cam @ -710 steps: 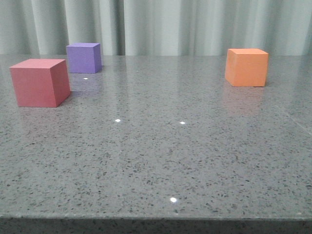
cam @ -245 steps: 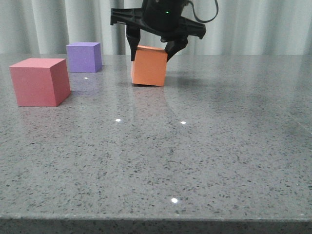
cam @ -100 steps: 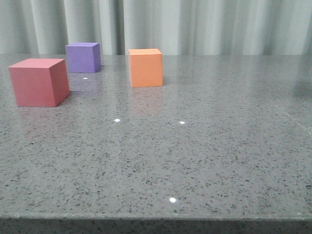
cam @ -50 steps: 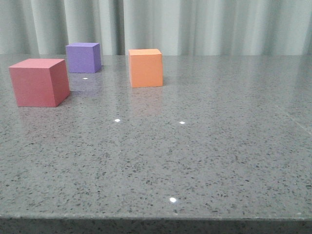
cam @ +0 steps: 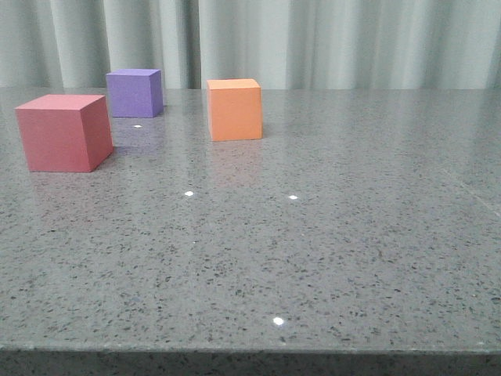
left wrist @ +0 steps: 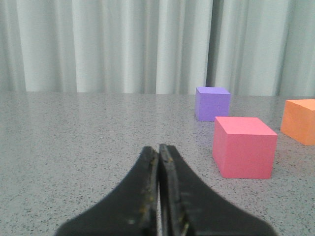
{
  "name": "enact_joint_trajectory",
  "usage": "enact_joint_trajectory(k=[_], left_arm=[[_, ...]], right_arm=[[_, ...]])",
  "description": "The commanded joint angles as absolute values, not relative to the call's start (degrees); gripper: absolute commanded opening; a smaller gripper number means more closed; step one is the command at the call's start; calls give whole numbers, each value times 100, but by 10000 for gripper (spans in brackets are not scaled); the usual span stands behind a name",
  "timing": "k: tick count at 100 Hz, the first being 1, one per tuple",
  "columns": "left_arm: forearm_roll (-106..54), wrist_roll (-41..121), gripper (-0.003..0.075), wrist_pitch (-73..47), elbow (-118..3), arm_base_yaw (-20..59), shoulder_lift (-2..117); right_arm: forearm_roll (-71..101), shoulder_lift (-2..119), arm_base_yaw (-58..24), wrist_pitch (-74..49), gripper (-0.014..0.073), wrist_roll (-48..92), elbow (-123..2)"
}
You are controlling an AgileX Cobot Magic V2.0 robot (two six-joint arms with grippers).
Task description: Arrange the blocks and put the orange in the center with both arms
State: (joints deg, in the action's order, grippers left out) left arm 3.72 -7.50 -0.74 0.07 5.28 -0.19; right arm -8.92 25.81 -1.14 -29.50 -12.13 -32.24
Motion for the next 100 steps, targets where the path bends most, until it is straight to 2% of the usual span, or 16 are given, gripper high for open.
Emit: enact_joint_trajectory(k=[1,10,18,76,100], left_arm=[[329,-739,-20,383,255,508,-238],[329,-739,-20,383,255,508,-238],[329,-739,-20,383,255,508,-238],[279,-739,-20,524,203,508,-238],[-450,-739,-20,-87,-790,508,59]], right_arm=[[-973,2591,-81,-2455,181,-1156,-3366],[-973,2591,-81,-2455,24,-1156,-3366],[-973,2591,-81,-2455,-71,-1156,-3366],[-973,2591,-81,-2455,-68,-1156,-3366],[-973,2591,-81,-2455,-68,-1156,-3366]])
